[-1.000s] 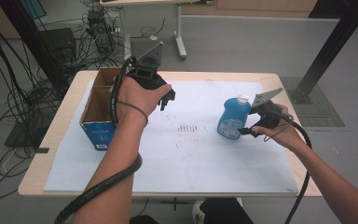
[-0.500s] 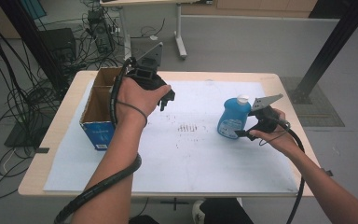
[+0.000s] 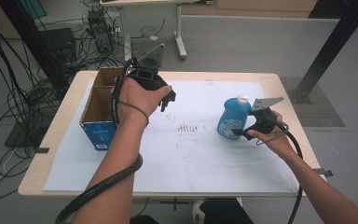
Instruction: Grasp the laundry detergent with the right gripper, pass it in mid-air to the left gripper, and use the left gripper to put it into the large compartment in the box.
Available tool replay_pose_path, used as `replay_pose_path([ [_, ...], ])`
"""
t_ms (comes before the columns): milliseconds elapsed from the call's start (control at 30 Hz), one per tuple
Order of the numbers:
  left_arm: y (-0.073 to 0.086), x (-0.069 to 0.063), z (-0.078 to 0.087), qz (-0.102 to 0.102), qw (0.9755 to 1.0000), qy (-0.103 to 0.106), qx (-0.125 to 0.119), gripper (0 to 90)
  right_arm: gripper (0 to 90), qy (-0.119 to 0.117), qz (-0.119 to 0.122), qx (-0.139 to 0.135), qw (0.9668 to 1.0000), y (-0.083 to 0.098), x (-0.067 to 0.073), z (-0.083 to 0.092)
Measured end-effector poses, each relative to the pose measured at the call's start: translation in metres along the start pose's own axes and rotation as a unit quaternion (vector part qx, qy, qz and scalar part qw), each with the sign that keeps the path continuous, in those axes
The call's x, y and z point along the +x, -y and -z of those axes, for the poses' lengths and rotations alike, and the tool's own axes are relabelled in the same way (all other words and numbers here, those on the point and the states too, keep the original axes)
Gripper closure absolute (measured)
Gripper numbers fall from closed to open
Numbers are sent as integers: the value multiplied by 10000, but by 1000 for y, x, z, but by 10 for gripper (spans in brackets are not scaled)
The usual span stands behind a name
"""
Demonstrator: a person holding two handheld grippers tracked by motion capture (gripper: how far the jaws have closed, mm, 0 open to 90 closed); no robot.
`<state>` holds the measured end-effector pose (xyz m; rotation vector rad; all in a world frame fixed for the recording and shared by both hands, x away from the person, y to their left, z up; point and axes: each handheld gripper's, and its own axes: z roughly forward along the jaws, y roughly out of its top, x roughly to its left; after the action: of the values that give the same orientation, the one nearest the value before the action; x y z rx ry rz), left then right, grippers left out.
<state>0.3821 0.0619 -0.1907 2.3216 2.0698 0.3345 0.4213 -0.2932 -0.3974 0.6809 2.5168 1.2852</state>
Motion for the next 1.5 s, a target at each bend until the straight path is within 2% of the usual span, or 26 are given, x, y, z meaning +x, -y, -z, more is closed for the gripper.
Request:
replay_pose_path([
  [300, -2, -3, -1, -28, 10000, 9, -13, 54, 18, -32, -49, -168, 9998, 0, -2, -3],
  [533, -2, -4, 0, -34, 10000, -8, -4, 55, 17, -52, 20, -260, 9996, -2, -2, -4],
  [1500, -2, -5, 0, -43, 10000, -2, -8, 54, 16, 26, 129, -383, 9992, -5, 0, -3],
])
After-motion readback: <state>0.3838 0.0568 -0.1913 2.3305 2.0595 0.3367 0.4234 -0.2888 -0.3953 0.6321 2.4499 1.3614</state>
